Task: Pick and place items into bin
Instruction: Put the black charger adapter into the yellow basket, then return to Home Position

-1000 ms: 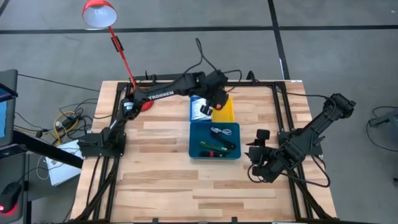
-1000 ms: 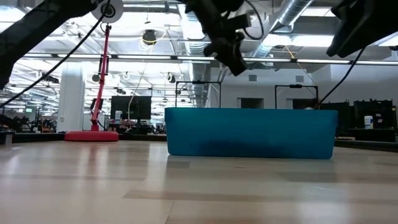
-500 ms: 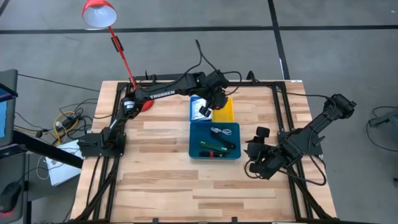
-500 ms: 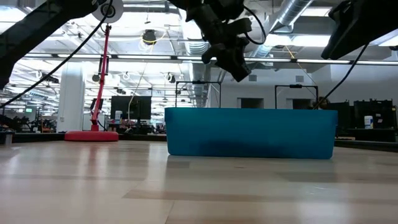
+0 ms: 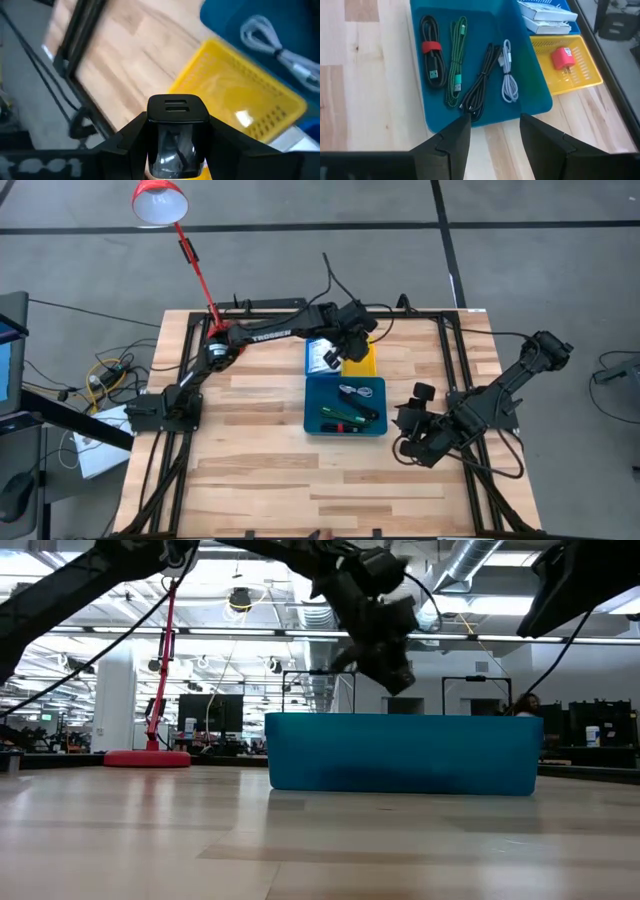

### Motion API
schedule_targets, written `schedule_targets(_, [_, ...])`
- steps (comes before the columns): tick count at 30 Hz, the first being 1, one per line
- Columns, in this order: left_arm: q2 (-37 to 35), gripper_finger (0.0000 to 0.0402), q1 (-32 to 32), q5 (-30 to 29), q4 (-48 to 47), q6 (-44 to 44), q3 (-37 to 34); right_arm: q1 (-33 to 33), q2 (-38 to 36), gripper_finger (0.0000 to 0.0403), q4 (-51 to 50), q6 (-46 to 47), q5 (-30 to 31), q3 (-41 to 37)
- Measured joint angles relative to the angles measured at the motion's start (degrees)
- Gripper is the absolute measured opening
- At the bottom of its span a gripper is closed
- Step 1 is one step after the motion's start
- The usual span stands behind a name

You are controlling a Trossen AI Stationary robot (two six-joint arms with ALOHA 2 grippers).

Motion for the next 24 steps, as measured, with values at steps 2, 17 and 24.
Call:
schedule_targets(2, [0.22,0.0139,0.00,-0.95,-1.20,0.38,-0.13,0.00,-0.01,0.0167,-0.35,0.17,-0.34,0.00])
schedule_targets(17, [2.82,0.0197,-0.42,-1.72,1.91,-4.12,-0.07,0.02,-0.02,0.0166,-1.13,4.76,-2.58,0.00])
schedule_targets(24, [2.81,0.0233,-0.60,-9.14,3.29,-8.04,-0.07,0.02,-0.02,0.0164,-0.97,5.21,-2.79,0.00])
